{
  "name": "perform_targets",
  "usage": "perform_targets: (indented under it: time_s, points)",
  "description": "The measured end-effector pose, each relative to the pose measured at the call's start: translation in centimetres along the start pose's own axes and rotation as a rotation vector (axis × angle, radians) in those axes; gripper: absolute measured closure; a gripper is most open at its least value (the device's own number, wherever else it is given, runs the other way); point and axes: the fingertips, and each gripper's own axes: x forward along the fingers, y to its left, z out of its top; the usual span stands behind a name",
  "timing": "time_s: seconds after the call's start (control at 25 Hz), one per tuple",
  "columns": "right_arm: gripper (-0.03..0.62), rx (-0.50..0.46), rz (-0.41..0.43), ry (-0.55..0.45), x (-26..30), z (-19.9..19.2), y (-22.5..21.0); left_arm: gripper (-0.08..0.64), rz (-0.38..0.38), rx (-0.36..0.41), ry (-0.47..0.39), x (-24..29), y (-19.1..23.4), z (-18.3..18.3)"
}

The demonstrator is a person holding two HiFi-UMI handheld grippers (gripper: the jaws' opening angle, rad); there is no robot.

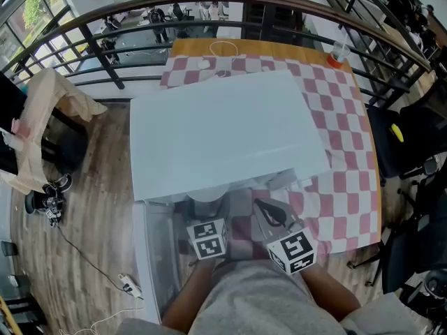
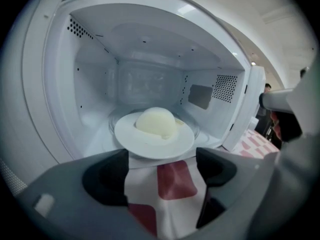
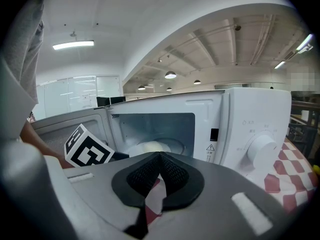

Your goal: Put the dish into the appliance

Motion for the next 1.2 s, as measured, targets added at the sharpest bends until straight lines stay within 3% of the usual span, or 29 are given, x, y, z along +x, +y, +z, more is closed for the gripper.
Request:
perform_targets:
  time_s: [0.16, 0.36, 0.84, 1.08, 1.12, 1.2]
  points:
    - [0.595, 0.003, 0.003, 0.002, -0.1, -0.3, -0.1, 0.1, 0.035, 0.042, -0.046, -0.7, 0.4, 0.2]
    - [0.597, 0.002, 0.005, -0.002, -0.1, -0.2, 0.1, 0.127, 0.039, 0.067, -0.079, -0.4, 1.1, 0.9]
    - [0.595, 0.013, -0.025, 0.003, -0.7, -0.8, -0.9, 0.206, 0.031, 0.095, 0.0, 1.8, 0.1, 2.7]
    - [0.595, 0.008, -0.045, -0.018, -1.3, -0.4, -1.1, 0.287, 0.025, 0.112, 0.002, 2.1, 0.1, 3.2]
    - [0.595, 0.004, -0.051, -0.022, -1.6, -0.3, -1.3, 0.321, 0.036, 0.122, -0.016, 1.8, 0.2, 3.5]
    - [0.597, -0.007, -0.068, -0.024, -2.2, -0.3, -1.9, 0.484, 0.069, 0.146, -0.07, 1.0, 0.5, 4.2]
